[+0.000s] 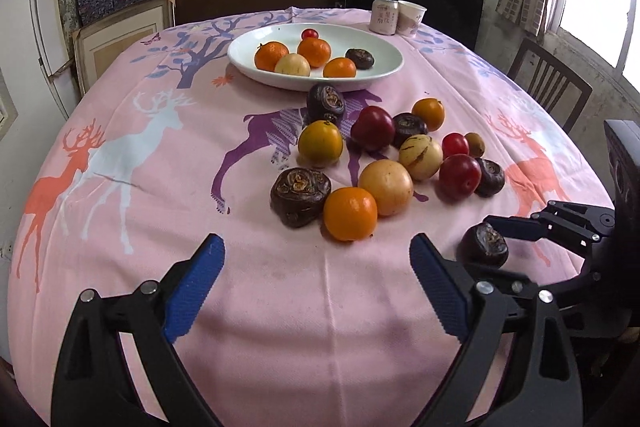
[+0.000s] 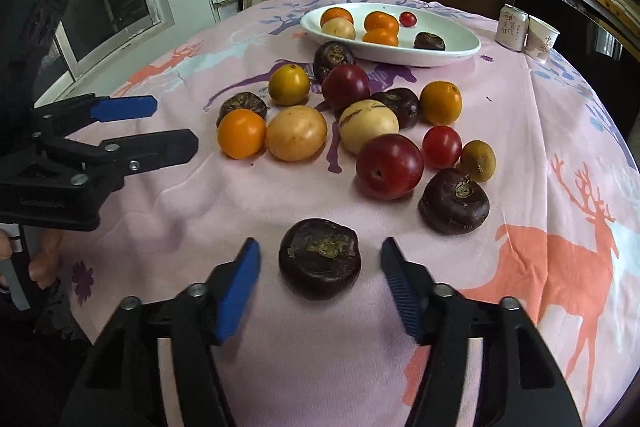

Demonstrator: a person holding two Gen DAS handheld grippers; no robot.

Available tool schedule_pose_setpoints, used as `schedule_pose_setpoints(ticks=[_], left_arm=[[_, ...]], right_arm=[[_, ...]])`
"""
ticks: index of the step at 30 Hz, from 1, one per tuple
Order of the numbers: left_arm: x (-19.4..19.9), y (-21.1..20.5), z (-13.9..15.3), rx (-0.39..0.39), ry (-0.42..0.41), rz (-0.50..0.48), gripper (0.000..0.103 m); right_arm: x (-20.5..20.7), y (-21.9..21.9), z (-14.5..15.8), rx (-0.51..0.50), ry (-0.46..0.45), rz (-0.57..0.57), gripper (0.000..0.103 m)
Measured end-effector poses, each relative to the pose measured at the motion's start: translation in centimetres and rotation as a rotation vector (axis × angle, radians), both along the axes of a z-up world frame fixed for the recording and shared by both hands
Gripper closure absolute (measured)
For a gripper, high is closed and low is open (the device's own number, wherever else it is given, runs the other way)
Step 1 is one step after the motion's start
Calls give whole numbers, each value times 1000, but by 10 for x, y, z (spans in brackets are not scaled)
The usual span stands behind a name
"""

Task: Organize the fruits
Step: 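Grasp a mandarin with the left gripper while the right gripper grasps a dark purple fruit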

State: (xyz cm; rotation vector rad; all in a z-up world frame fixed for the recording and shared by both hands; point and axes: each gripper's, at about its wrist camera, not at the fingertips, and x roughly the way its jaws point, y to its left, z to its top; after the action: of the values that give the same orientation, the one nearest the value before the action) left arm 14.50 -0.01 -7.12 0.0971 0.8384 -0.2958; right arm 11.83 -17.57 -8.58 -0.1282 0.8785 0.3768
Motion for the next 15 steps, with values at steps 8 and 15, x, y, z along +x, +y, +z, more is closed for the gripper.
schedule_pose_setpoints(ticks=[8,15], left_arm=[[14,-29,-14,67,22,-22,29],[29,-39,-24,62,59,-14,68]], right_arm=[[0,-40,2,104,-26,-85,64],[2,-52,-3,146,-24,-94,64]])
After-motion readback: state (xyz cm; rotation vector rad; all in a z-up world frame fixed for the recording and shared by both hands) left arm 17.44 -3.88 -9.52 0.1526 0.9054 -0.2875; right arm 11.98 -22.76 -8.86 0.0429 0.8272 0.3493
